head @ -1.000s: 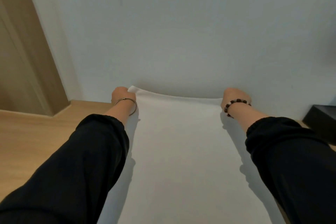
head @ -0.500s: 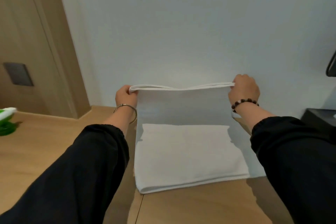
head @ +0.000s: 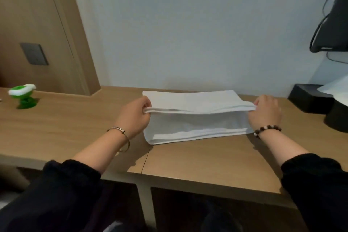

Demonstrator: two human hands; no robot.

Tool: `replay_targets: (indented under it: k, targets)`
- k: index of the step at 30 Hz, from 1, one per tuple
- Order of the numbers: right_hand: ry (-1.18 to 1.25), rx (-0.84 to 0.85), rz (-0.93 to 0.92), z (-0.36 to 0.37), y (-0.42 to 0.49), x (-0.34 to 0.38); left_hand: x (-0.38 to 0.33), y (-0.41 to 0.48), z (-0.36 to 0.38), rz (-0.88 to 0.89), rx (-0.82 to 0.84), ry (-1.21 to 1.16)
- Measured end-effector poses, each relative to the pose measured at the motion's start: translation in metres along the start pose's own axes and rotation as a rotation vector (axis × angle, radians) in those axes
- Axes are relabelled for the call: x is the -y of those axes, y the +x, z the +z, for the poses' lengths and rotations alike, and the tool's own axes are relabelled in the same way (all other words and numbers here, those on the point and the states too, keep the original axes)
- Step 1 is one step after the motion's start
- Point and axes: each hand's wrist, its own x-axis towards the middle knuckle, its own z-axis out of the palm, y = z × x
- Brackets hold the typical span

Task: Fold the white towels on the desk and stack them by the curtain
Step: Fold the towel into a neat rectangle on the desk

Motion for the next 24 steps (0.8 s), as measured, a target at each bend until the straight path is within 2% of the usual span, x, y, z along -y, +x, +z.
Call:
replay_targets:
  k: [2,3,7,10,12,14,18,24]
  targets:
    - [-0.222,0.188,-0.066,0.004,-0.02,-0.012,0.003,-0.017,0.005,0.034,0.331,0.325]
    - [-0.272,0.249,-0.111,0.004,-0.026,-0.013,0.001,-0.022,0.009,0.057,0.408,0.409]
    - [-0.262,0.302,-0.434,0.008,-0.033,0.009,-0.014,-0.029,0.018,0.141,0.336,0.457]
    - [-0.035,0.414,-0.548,0.016,-0.047,0.038,-0.019,-0.031,0.023,0.168,0.363,0.557]
    - [0.024,0.449,-0.54,0.022,-0.056,0.051,-0.018,-0.032,0.023,0.145,0.326,0.58]
    - [0.035,0.524,-0.452,0.028,-0.06,0.056,-0.017,-0.032,0.02,0.143,0.263,0.57]
    - [0.034,0.559,-0.375,0.032,-0.06,0.056,-0.02,-0.031,0.014,0.227,0.14,0.524]
    - [0.014,0.567,-0.378,0.032,-0.058,0.053,-0.014,-0.045,0.02,0.286,0.262,0.54]
